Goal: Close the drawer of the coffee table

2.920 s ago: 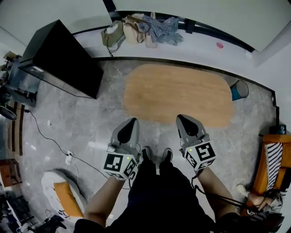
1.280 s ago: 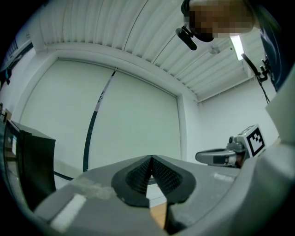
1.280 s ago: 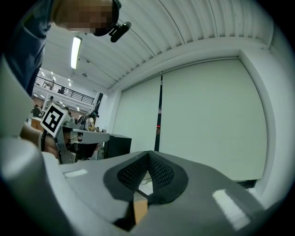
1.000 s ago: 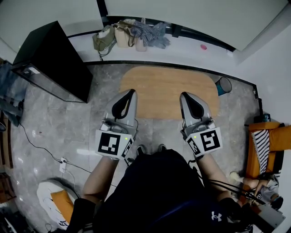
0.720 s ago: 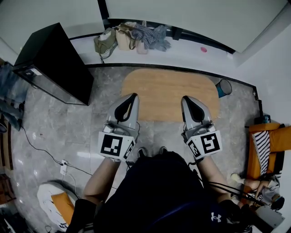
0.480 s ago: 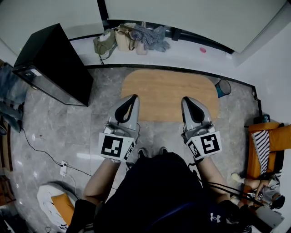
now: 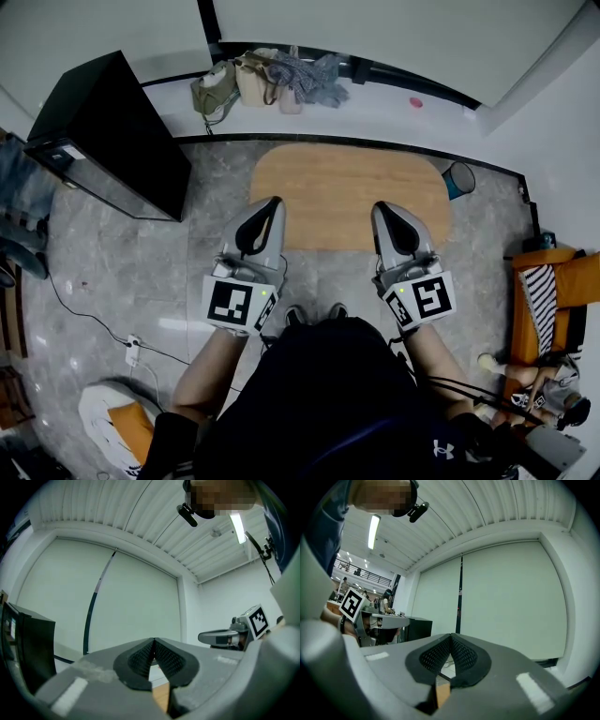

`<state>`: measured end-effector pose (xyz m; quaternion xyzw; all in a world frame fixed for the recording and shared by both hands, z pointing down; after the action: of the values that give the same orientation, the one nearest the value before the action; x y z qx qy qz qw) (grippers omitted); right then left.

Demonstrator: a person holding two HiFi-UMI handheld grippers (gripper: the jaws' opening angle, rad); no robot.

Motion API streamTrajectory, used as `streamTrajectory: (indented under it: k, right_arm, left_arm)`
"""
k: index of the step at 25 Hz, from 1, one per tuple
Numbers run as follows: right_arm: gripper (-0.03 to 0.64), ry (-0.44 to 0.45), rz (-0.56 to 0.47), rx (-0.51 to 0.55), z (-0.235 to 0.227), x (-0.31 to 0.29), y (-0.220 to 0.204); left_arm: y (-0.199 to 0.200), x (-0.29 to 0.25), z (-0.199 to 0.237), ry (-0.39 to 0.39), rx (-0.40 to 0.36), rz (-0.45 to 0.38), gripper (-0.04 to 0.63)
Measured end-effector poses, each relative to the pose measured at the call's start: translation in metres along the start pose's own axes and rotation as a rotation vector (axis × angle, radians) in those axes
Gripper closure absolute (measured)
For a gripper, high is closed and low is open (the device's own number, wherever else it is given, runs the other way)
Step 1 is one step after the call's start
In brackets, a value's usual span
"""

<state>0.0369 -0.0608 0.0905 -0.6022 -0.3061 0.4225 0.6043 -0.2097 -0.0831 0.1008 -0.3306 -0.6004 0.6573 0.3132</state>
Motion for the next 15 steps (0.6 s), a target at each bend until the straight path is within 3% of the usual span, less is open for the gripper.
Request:
streamTrajectory:
  k: [15]
  right_arm:
    - [0.615, -0.007, -0.003, -0.007, -0.0008, 0.0, -0.0018]
  left_arm:
    - [-0.0013, -0.0018, -0.0004, -0.005, -0.005, 0.007, 0.594]
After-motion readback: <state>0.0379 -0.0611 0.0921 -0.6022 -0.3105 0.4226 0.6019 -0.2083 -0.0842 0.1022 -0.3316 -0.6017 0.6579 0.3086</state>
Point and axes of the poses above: the fingertips, and each gripper's own axes: x backward along the fingers, z to its left, y out of its top, the point moved 9 cm from there along x, backward along the fingers, and after that the axes turned 7 degrees about z, right-handed, at the moved point
